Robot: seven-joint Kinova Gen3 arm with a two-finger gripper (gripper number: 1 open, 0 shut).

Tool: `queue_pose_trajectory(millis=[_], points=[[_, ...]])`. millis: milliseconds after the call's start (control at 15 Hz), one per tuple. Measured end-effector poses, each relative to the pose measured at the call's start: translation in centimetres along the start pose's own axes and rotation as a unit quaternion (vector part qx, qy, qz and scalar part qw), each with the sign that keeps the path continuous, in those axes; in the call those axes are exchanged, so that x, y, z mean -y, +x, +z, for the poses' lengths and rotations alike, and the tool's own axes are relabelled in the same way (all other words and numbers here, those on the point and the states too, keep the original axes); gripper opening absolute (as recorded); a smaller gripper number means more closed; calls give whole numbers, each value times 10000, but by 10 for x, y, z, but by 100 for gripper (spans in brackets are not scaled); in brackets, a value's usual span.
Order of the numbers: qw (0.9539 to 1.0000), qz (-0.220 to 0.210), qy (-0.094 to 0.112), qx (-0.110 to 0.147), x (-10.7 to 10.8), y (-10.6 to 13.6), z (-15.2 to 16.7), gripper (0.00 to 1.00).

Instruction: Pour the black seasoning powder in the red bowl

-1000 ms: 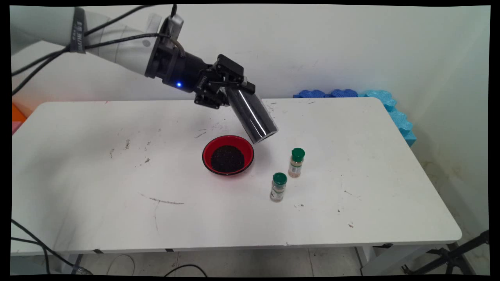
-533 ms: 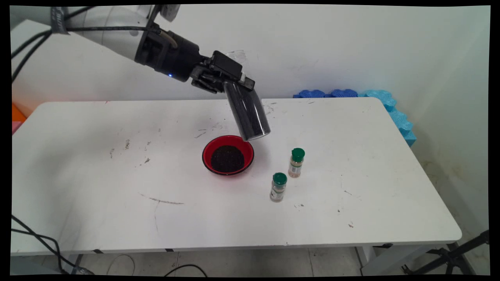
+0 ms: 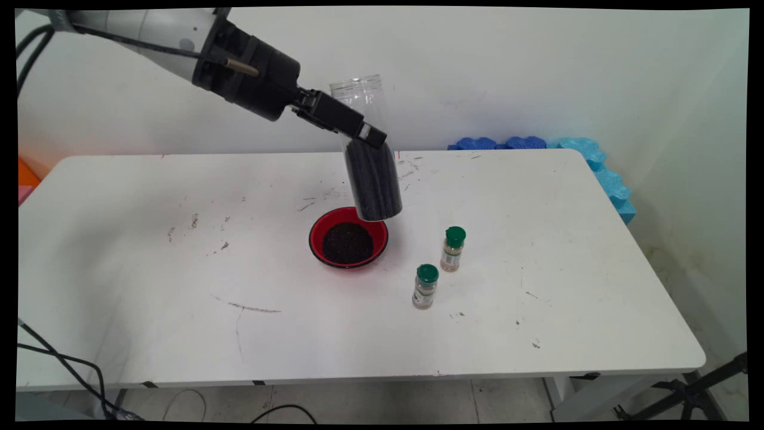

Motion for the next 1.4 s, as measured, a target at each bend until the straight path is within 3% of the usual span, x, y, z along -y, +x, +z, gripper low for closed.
queue_pose_trajectory(millis=[200, 400, 733, 1000, 1400], points=[[9979, 641, -7, 16, -11, 2, -1, 0], [9921, 1254, 90, -5, -18, 2, -1, 0], [9751, 2210, 142, 108, -28, -3, 0, 0], [9672, 2530, 190, 141, -34, -5, 1, 0], [9615, 2732, 231, 192, -38, -9, 1, 0]])
